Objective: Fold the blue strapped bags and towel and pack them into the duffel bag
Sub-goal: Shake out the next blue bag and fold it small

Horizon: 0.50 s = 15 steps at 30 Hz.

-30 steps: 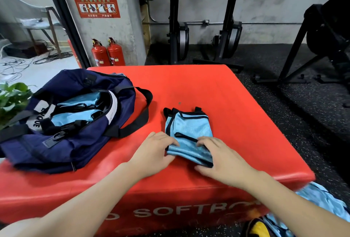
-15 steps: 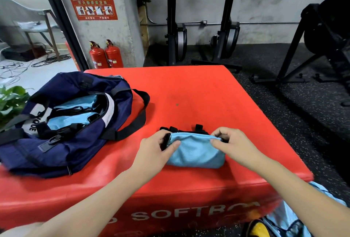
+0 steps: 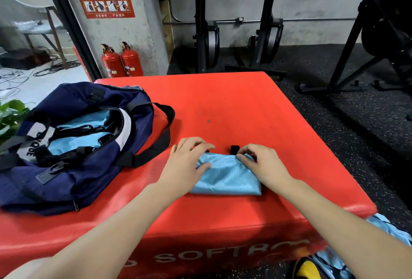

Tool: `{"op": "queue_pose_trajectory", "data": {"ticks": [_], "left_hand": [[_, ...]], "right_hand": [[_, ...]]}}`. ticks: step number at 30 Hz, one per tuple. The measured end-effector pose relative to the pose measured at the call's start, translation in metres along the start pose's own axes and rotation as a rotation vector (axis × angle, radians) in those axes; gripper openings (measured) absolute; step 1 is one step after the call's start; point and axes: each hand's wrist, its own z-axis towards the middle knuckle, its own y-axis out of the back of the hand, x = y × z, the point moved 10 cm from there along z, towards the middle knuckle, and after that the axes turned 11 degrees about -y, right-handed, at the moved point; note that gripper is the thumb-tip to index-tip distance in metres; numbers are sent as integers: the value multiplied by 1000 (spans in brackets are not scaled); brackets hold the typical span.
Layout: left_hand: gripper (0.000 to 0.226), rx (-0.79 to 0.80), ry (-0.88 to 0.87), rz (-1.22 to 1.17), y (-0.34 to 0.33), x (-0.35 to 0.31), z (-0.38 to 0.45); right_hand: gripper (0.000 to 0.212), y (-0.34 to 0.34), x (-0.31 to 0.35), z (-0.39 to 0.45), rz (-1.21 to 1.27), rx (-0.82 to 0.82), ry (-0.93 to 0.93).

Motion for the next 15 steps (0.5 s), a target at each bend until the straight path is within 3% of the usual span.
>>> {"op": "queue_pose_trajectory", "data": {"ticks": [3,7,10,15], "left_hand": [[23,137,-126,-118,-17,-14,7],[20,355,-35,-153,-41,-9,7],[25,381,45,-9,-35,-7,9],[36,287,267,146,-19,-2,-1]], "right_hand": [[5,-1,7,2,13,-7,57],[18,4,10,6,40,-53,54],[29,10,7,5,28,-100,-5],[42,9,-3,-5,-88,-89,-124]]}}
